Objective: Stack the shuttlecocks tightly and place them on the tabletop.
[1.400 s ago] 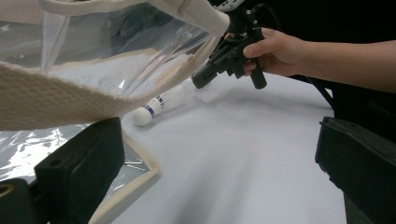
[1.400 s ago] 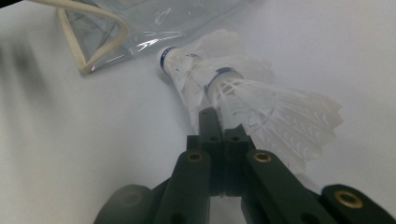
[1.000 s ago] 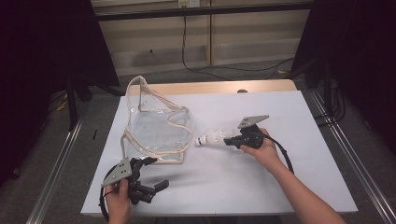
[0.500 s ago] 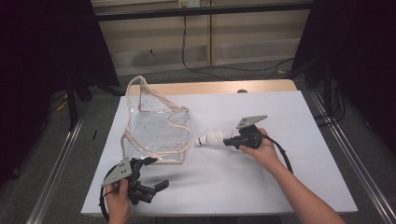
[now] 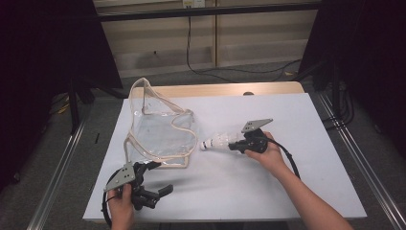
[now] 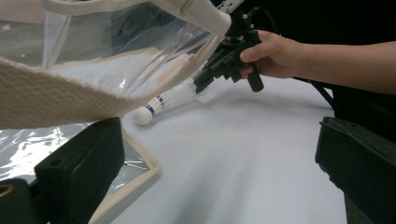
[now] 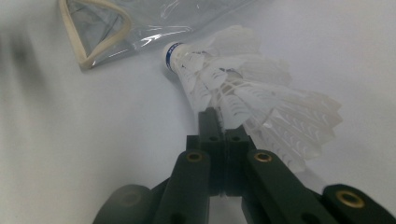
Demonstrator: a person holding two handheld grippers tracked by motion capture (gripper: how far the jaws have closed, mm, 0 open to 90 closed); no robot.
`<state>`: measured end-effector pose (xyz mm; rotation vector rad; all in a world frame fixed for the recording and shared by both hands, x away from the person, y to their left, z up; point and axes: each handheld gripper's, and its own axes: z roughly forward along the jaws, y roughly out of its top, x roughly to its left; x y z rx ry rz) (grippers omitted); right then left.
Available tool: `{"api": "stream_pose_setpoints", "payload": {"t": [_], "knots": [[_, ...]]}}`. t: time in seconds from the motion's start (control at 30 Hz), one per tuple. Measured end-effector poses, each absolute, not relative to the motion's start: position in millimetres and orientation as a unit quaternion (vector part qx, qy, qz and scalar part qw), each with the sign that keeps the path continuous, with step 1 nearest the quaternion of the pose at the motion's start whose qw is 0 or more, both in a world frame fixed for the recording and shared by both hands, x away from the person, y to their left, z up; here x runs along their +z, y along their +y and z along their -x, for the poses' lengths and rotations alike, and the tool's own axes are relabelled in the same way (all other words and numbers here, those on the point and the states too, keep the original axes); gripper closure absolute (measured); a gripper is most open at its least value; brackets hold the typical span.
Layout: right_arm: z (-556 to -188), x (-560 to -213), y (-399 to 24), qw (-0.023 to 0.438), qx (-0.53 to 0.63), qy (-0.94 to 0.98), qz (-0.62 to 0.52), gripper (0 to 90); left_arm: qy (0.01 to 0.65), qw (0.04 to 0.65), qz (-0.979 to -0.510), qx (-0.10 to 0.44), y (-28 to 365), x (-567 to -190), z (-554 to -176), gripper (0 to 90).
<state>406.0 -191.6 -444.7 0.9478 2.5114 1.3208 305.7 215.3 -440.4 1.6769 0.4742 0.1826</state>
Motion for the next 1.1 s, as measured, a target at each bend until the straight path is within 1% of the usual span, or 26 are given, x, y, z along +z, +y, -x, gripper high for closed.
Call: {"api": "stream_pose_setpoints", "payload": {"t": [0.27, 0.33, 0.4, 0.47, 0.7, 0.77, 0.87, 0.93, 1.0, 1.07, 1.1], "knots": [[-406.4, -445.0, -191.6, 0.075, 0.443, 0.835, -0.318, 88.0, 0.208, 0.64, -0.736, 0.08, 215.3, -440.4, -305.8, 1.6], [-406.4, -444.9, -191.9, 0.075, 0.444, 0.834, -0.319, 86.3, 0.208, 0.639, -0.736, 0.081, 215.5, -440.5, -305.8, 1.6], [-406.4, -444.8, -192.1, 0.077, 0.444, 0.833, -0.321, 82.7, 0.209, 0.639, -0.736, 0.081, 215.6, -440.6, -305.9, 1.6], [-406.3, -444.8, -192.8, 0.076, 0.443, 0.833, -0.324, 82.0, 0.209, 0.639, -0.736, 0.081, 215.4, -440.5, -305.8, 1.6], [-405.3, -442.5, -195.7, 0.078, 0.446, 0.829, -0.329, 75.0, 0.209, 0.639, -0.736, 0.081, 215.5, -440.5, -305.7, 1.6], [-404.7, -441.3, -196.8, 0.078, 0.446, 0.829, -0.33, 74.9, 0.209, 0.638, -0.736, 0.081, 215.5, -440.3, -305.7, 1.6], [-403.8, -439.3, -197.9, 0.079, 0.45, 0.825, -0.332, 70.2, 0.208, 0.638, -0.737, 0.082, 215.7, -440.2, -305.7, 1.6], [-402.8, -438.0, -198.7, 0.076, 0.454, 0.821, -0.336, 63.4, 0.208, 0.638, -0.737, 0.083, 215.7, -440.2, -305.7, 1.6], [-401.9, -437.0, -199.1, 0.077, 0.457, 0.821, -0.334, 61.5, 0.207, 0.638, -0.737, 0.084, 215.7, -439.9, -305.6, 1.6], [-400.9, -435.9, -199.0, 0.076, 0.46, 0.818, -0.337, 54.5, 0.207, 0.638, -0.737, 0.084, 215.8, -439.9, -305.5, 1.6], [-400.6, -435.5, -199.0, 0.072, 0.464, 0.816, -0.338, 53.4, 0.208, 0.638, -0.737, 0.084, 215.8, -439.9, -305.5, 1.6]]}}
